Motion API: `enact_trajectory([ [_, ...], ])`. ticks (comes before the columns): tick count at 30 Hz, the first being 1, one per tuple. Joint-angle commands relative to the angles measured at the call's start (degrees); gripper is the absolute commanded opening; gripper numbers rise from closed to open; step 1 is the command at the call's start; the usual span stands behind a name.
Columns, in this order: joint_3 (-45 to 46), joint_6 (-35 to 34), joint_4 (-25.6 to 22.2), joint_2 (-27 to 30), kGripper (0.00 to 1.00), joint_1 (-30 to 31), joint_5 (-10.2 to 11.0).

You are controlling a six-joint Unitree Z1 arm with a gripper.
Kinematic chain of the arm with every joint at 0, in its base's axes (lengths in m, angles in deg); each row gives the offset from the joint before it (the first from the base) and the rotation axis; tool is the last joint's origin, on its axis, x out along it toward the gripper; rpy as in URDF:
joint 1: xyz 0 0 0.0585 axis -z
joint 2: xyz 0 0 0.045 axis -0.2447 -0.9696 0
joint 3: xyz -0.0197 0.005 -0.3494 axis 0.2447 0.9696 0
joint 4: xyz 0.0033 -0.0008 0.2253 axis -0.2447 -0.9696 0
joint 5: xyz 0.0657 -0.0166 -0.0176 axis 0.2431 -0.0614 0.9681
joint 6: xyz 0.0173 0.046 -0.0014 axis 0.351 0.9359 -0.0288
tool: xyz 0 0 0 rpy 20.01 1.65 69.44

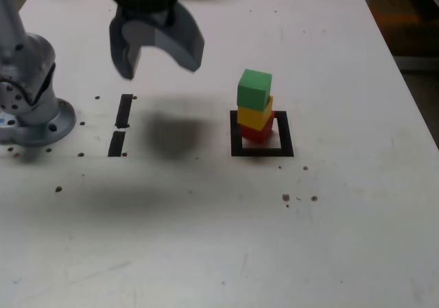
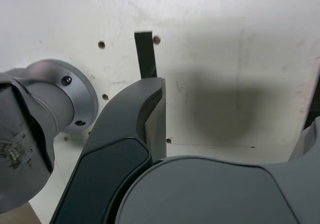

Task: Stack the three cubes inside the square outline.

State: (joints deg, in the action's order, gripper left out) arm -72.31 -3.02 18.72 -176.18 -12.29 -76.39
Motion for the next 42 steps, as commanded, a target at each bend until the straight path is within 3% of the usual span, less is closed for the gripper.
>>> enact_trajectory([
  [1, 1.29, -0.17, 1.18, -0.06, 0.99, -0.27, -0.91],
  [5, 5.23, -0.41, 4.86, -0.33, 0.99, -0.65, -3.38],
  [9, 8.19, -0.45, 8.03, -0.30, 0.99, -0.89, -4.52],
  [30, 15.78, 1.22, 17.97, 1.30, 0.99, -0.91, -5.48],
  [42, 13.98, 3.41, 20.42, -2.60, 1.00, -0.85, -5.61],
])
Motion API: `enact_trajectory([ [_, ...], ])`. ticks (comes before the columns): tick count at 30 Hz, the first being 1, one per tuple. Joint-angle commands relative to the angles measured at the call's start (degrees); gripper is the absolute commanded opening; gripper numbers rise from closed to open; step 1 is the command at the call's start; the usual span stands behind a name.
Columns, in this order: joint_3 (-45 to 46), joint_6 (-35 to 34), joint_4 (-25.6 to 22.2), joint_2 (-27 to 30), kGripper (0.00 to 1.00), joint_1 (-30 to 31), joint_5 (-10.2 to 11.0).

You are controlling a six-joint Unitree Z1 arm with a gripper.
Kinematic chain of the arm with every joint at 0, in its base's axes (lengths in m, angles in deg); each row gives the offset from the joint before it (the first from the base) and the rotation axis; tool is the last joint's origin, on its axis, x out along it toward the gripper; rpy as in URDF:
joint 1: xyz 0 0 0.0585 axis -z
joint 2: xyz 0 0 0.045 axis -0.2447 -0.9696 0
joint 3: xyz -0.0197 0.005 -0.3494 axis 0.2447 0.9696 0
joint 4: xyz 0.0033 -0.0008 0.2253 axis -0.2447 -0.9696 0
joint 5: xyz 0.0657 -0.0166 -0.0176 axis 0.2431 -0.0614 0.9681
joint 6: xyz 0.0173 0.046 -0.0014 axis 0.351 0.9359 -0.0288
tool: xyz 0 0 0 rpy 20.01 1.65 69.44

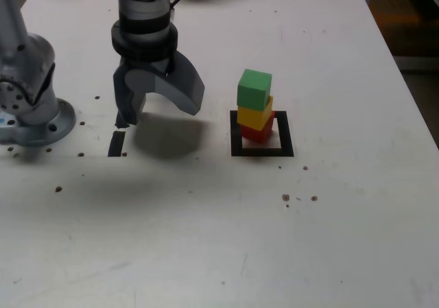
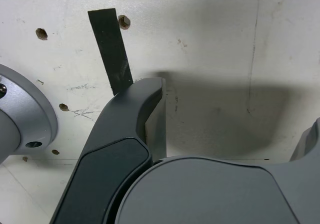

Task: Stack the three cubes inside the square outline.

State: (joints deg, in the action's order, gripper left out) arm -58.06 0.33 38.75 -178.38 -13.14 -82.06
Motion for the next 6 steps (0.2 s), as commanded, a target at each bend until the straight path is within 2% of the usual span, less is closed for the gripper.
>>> enact_trajectory([
  [1, -0.37, 0.03, 0.72, -0.66, 1.00, 0.12, 0.01],
  [6, -0.85, -0.21, 2.29, -2.03, 1.00, 1.04, -0.30],
])
